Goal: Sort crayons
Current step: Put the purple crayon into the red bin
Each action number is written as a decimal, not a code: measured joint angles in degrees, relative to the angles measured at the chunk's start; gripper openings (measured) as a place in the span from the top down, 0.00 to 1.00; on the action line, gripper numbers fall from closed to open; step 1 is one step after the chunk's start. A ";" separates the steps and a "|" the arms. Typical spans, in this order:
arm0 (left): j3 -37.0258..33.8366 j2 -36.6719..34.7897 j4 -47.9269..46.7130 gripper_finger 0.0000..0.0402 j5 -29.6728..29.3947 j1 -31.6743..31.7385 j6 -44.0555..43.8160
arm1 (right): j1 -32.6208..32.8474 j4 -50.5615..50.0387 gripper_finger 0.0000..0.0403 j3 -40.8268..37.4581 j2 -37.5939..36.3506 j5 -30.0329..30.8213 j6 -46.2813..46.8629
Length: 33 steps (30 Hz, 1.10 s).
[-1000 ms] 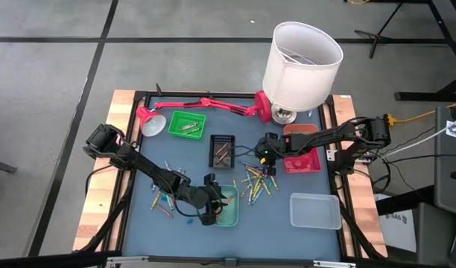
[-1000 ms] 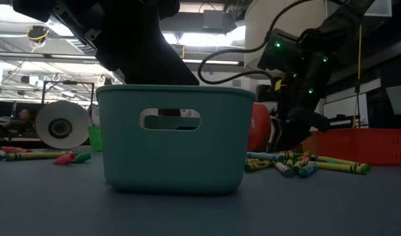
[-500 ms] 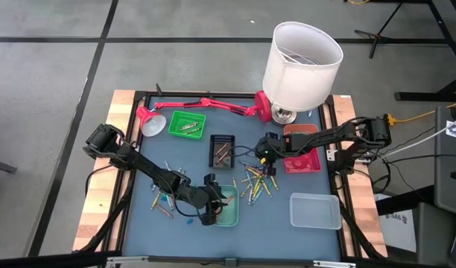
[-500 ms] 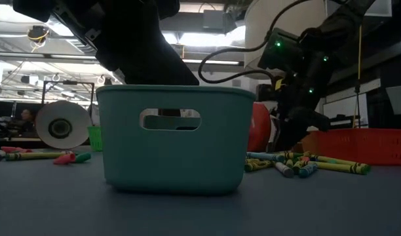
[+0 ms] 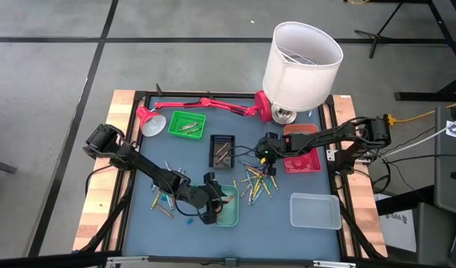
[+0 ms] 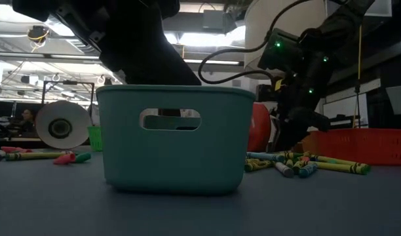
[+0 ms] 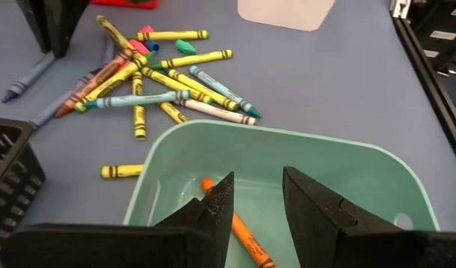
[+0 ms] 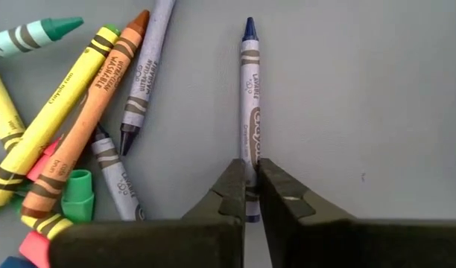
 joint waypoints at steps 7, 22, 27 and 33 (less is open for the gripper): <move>0.00 0.00 0.00 0.75 -0.33 0.00 0.02 | 0.00 -0.02 0.97 0.00 0.02 -0.01 0.02; 0.00 0.00 0.00 0.75 -0.33 0.00 0.07 | 0.01 -0.12 0.97 0.10 0.00 -0.02 0.00; 0.00 0.00 0.00 0.75 -0.33 0.00 0.07 | 0.00 -0.90 0.97 1.41 0.15 -0.06 0.02; 0.00 0.00 0.00 0.75 -0.33 0.00 0.07 | 0.00 -4.99 0.97 4.83 0.15 -0.07 0.01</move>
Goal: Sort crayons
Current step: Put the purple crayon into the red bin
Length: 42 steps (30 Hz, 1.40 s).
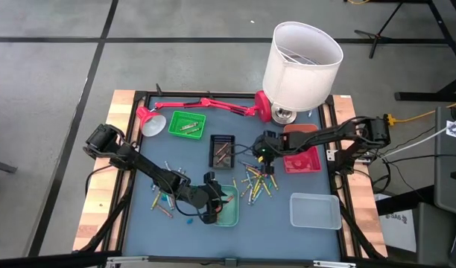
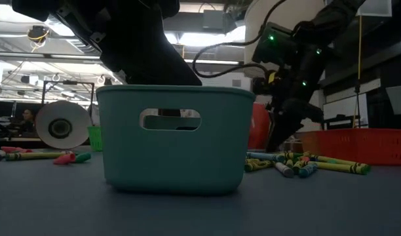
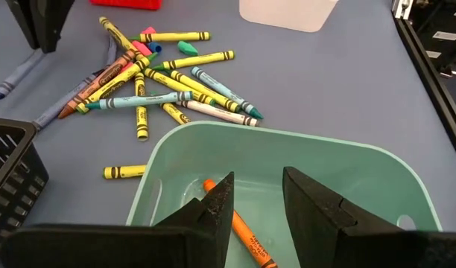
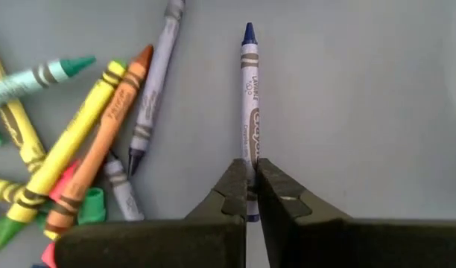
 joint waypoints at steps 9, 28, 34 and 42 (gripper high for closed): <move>0.00 0.00 0.02 0.75 0.00 0.00 0.00 | 0.04 -14.77 0.97 9.15 -0.04 -4.20 -0.02; 0.00 0.00 0.40 0.75 -0.76 -0.01 0.00 | 0.07 -30.54 0.99 15.07 -6.22 -5.34 1.63; 0.00 0.00 0.70 0.75 -0.79 0.00 0.00 | 0.07 -34.21 0.99 15.01 -8.44 -6.00 1.72; 0.00 0.00 0.81 0.75 -0.88 0.09 0.00 | 0.07 -33.28 0.99 15.02 -9.36 -6.05 6.87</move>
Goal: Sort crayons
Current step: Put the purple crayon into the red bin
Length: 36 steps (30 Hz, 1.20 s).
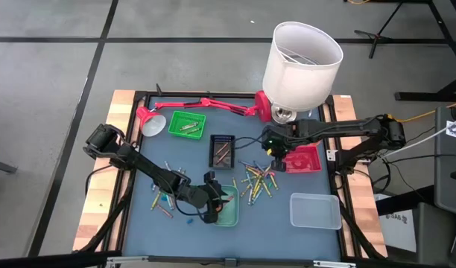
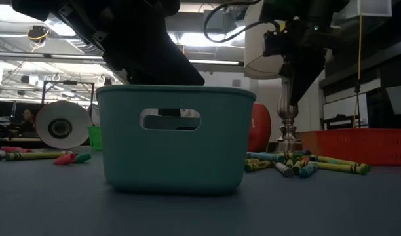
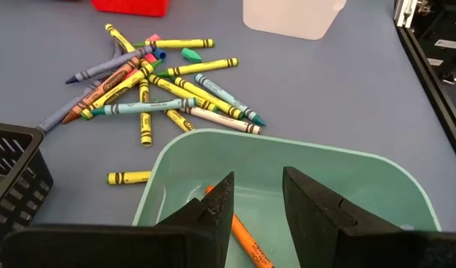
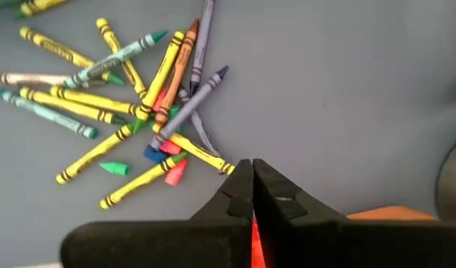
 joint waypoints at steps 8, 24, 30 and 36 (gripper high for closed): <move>0.00 0.00 0.05 0.75 -0.08 0.19 0.00 | 0.00 2.37 0.99 0.01 1.40 -7.96 8.53; -0.02 0.00 0.39 0.75 -0.13 0.19 0.00 | 0.00 9.54 0.72 0.05 12.21 -10.46 10.60; -0.02 0.00 0.44 0.75 -0.13 0.19 0.00 | -0.04 11.34 0.70 0.03 15.96 -10.35 10.21; -0.02 0.00 0.44 0.75 -0.13 0.19 0.00 | -0.04 11.96 0.70 0.03 18.36 -7.84 9.97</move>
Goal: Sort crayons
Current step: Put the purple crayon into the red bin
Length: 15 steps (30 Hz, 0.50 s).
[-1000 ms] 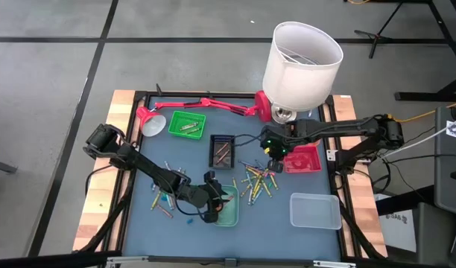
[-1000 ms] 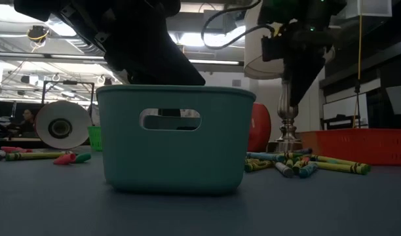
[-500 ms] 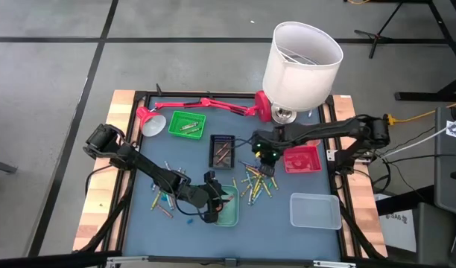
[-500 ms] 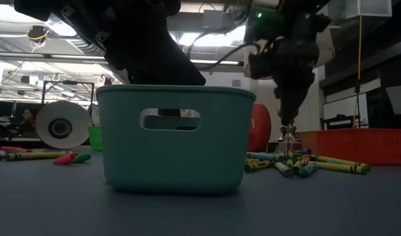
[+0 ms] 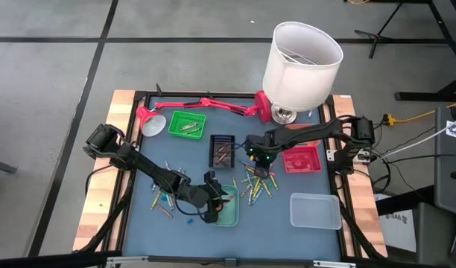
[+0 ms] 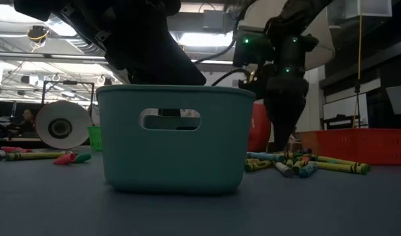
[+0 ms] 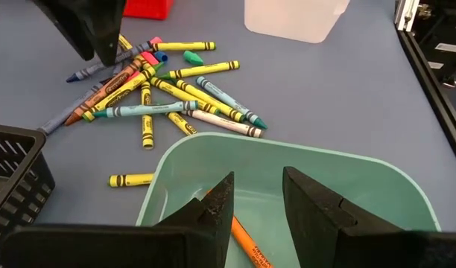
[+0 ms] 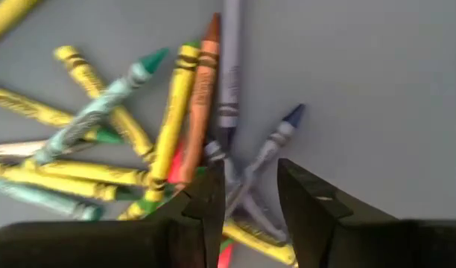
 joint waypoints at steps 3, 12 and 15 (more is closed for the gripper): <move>0.00 0.00 0.00 0.75 0.00 0.00 0.00 | 0.00 0.06 0.70 0.00 0.71 2.13 -0.03; 0.00 0.00 -0.02 0.75 0.00 0.00 0.00 | 0.00 0.11 0.70 0.07 3.19 3.47 0.03; 0.00 0.00 -0.02 0.75 0.00 0.00 0.00 | 0.00 -0.07 0.70 0.13 3.46 3.50 0.04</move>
